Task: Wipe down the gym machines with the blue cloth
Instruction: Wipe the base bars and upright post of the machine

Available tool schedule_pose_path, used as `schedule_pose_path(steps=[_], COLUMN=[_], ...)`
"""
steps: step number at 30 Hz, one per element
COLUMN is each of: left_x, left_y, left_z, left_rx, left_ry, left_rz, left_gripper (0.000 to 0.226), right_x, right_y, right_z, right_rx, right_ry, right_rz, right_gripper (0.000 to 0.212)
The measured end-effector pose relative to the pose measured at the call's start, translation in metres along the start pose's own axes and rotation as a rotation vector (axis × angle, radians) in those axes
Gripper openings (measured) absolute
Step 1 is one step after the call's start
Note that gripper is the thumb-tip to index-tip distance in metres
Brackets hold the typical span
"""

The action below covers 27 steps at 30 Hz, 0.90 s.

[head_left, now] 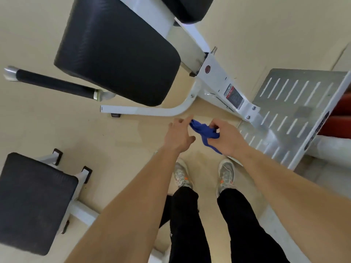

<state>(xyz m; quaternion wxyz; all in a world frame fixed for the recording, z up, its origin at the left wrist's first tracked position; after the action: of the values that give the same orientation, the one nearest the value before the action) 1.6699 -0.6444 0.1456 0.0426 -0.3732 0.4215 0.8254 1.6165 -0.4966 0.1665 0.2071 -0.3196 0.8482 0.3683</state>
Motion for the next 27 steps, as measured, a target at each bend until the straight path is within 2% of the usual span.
schedule_pose_path(steps=[6, 9, 11, 12, 15, 20, 24, 27], left_x=[0.1, 0.141, 0.169, 0.183, 0.219, 0.286, 0.336, 0.361], left_y=[-0.055, -0.07, -0.077, -0.079, -0.089, -0.099, -0.109, -0.113], left_z=[-0.019, -0.034, -0.049, -0.059, -0.091, -0.139, -0.155, -0.154], left_rx=[-0.042, -0.18, -0.236, -0.249, -0.267, -0.076, 0.004, 0.055], left_ry=[-0.034, 0.039, 0.062, 0.066, 0.083, 0.063, 0.038, 0.033], left_rz=[-0.036, -0.068, -0.023, 0.005, 0.059, 0.153, 0.248, 0.396], left_gripper=[0.014, 0.017, 0.015, 0.013, 0.019, 0.016, 0.026, 0.051], right_x=[0.076, 0.11, 0.129, 0.138, 0.169, 0.232, 0.289, 0.322], right_y=[-0.04, -0.059, -0.078, -0.091, -0.142, -0.207, -0.224, -0.207], right_z=[0.083, 0.116, 0.133, 0.141, 0.166, 0.194, 0.219, 0.239], right_rx=[0.223, 0.326, 0.41, 0.461, 0.558, 0.572, 0.634, 0.625], right_ry=[-0.129, -0.161, -0.16, -0.176, -0.238, -0.304, -0.355, -0.385], right_rz=[0.137, 0.175, 0.18, 0.165, 0.103, 0.122, 0.264, 0.565], right_gripper=[0.026, 0.04, 0.055, 0.055, 0.02, 0.011, 0.021, 0.04])
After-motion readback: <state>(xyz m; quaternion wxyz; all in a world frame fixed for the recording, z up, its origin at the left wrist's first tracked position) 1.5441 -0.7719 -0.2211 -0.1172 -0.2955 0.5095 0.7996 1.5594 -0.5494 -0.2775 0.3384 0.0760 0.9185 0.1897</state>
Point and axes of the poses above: each hand's wrist, its own x-axis towards the middle knuckle, its own y-axis out of the back of the hand, z = x × y, the point moved 9 cm from there along x, towards the middle knuckle, and after that the axes turned 5 degrees about z, right-handed, at the moved point
